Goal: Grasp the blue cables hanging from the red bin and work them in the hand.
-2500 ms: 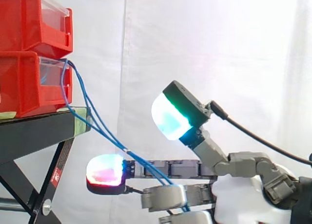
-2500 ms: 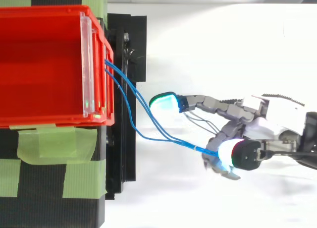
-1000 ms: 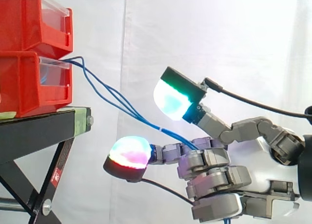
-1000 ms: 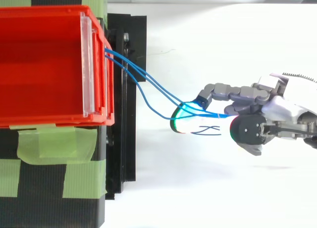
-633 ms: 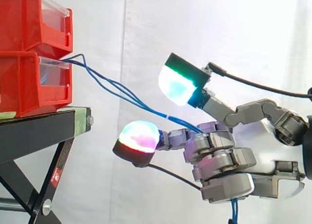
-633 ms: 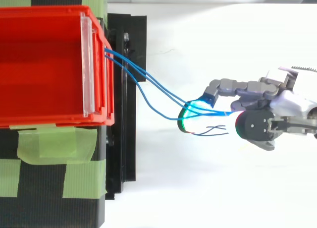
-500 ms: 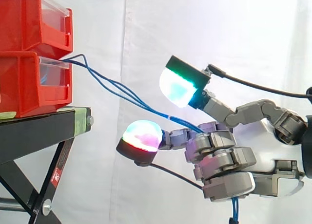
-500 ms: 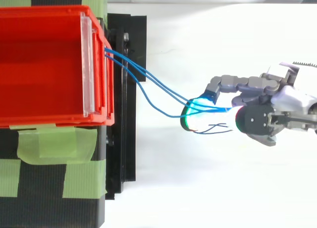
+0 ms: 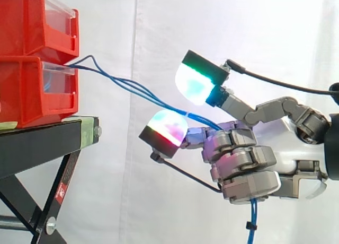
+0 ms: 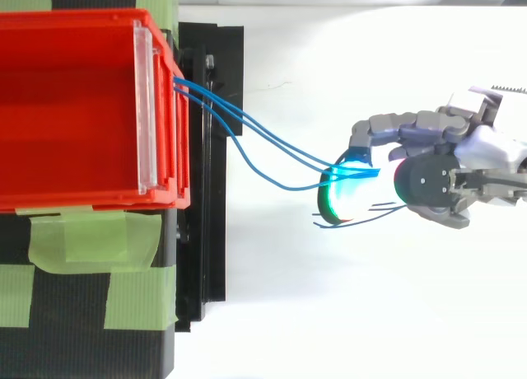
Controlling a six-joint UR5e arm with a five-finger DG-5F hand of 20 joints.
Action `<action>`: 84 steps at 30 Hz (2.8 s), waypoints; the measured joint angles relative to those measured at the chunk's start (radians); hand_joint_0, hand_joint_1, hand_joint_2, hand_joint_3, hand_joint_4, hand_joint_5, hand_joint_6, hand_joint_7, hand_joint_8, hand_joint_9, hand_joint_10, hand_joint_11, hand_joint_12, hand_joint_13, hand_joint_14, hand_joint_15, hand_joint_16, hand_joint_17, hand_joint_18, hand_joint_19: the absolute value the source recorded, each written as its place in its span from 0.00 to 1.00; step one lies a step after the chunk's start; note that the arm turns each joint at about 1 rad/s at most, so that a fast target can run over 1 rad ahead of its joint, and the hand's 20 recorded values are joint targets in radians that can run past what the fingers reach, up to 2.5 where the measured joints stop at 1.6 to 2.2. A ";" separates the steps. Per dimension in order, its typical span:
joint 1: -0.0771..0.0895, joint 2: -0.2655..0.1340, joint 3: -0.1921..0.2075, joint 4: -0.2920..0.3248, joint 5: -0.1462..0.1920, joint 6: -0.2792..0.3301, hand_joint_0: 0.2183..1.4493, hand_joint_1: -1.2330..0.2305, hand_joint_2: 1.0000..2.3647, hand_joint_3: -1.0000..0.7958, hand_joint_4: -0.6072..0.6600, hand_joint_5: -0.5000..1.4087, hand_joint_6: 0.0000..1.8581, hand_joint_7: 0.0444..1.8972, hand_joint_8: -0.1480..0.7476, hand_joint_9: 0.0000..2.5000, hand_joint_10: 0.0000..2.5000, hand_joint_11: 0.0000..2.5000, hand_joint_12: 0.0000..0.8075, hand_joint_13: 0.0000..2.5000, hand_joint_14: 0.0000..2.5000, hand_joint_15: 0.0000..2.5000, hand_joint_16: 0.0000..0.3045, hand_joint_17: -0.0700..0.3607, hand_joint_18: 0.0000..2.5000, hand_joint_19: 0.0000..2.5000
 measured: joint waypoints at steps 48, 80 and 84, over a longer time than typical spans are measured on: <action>-0.041 -0.035 0.001 0.115 -0.001 -0.203 0.48 0.45 0.00 0.00 0.68 0.41 0.28 0.64 0.61 0.34 1.00 1.00 0.54 0.44 1.00 0.56 0.19 0.46 0.64 0.63; -0.050 -0.053 0.005 0.189 0.020 -0.257 0.48 0.45 0.00 0.00 0.68 0.41 0.27 0.64 0.62 0.34 1.00 1.00 0.53 0.43 1.00 0.57 0.19 0.46 0.64 0.63; -0.057 -0.053 0.020 0.173 0.019 -0.248 0.48 0.45 0.00 0.00 0.69 0.41 0.27 0.64 0.62 0.34 1.00 1.00 0.53 0.43 1.00 0.57 0.19 0.47 0.64 0.62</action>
